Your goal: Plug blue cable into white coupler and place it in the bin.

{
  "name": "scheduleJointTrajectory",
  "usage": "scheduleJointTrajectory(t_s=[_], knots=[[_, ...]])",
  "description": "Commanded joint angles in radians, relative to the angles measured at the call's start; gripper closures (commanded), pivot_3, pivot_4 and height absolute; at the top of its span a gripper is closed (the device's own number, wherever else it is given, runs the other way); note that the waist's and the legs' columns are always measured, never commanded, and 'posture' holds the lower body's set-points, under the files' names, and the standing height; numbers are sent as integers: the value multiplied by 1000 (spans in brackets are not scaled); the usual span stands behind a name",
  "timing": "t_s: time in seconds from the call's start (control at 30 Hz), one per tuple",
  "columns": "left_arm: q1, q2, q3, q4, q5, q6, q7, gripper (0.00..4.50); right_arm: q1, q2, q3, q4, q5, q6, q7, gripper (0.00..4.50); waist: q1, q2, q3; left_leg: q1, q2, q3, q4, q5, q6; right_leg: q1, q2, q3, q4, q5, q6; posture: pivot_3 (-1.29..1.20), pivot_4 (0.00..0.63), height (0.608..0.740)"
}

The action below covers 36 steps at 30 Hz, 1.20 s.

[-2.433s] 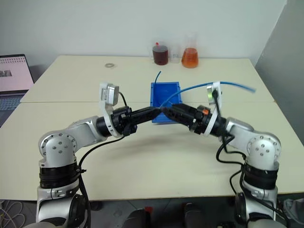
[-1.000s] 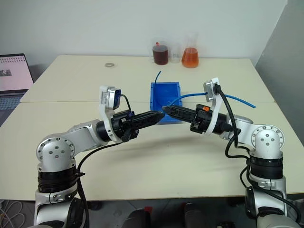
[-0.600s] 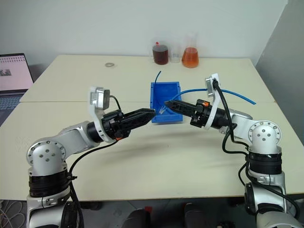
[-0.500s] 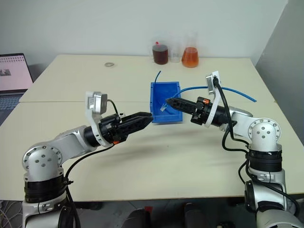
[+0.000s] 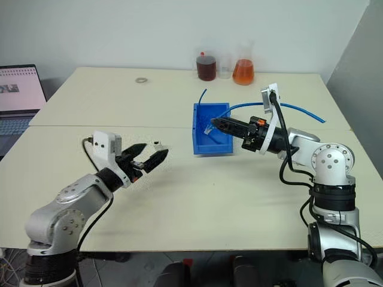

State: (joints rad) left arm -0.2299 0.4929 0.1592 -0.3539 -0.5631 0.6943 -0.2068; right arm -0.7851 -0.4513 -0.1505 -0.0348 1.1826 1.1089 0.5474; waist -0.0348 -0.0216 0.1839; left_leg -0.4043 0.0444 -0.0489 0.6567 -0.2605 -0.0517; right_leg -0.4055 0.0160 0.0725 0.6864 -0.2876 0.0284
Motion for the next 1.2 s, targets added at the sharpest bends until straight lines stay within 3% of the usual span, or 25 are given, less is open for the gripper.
scheduleJointTrajectory(t_s=[0.03,0.17,0.43,0.97,1.2], knots=[[-51,-50,-60,75,172,-90,102,71,-40,13,2,-6,-23,-25,33,4390,2,0,0,0,0,0,0,0,0,0,0,0,0,0,0,0,150,740],[-118,-135,-60,189,247,-126,177,71,-48,15,4,-10,-35,-20,53,4390,6,0,0,-2,0,-1,0,0,0,0,0,-1,-1,0,0,0,150,740],[-167,-259,-68,360,298,-202,178,71,-49,-10,1,-16,-64,-6,68,4390,6,0,0,-5,-1,-1,0,0,0,-1,-2,-3,-4,1,0,0,150,740],[-333,-296,-106,658,431,-299,159,71,-49,-23,-25,-27,-65,1,35,4390,6,0,0,-5,-1,-2,1,0,0,-1,-2,-3,-3,1,1,0,150,740],[-308,-296,-95,638,454,-256,186,1397,-43,-21,-32,-36,-64,-2,20,4390,6,0,0,-5,-1,-3,1,0,0,-1,-2,-3,-3,1,1,0,150,740]])
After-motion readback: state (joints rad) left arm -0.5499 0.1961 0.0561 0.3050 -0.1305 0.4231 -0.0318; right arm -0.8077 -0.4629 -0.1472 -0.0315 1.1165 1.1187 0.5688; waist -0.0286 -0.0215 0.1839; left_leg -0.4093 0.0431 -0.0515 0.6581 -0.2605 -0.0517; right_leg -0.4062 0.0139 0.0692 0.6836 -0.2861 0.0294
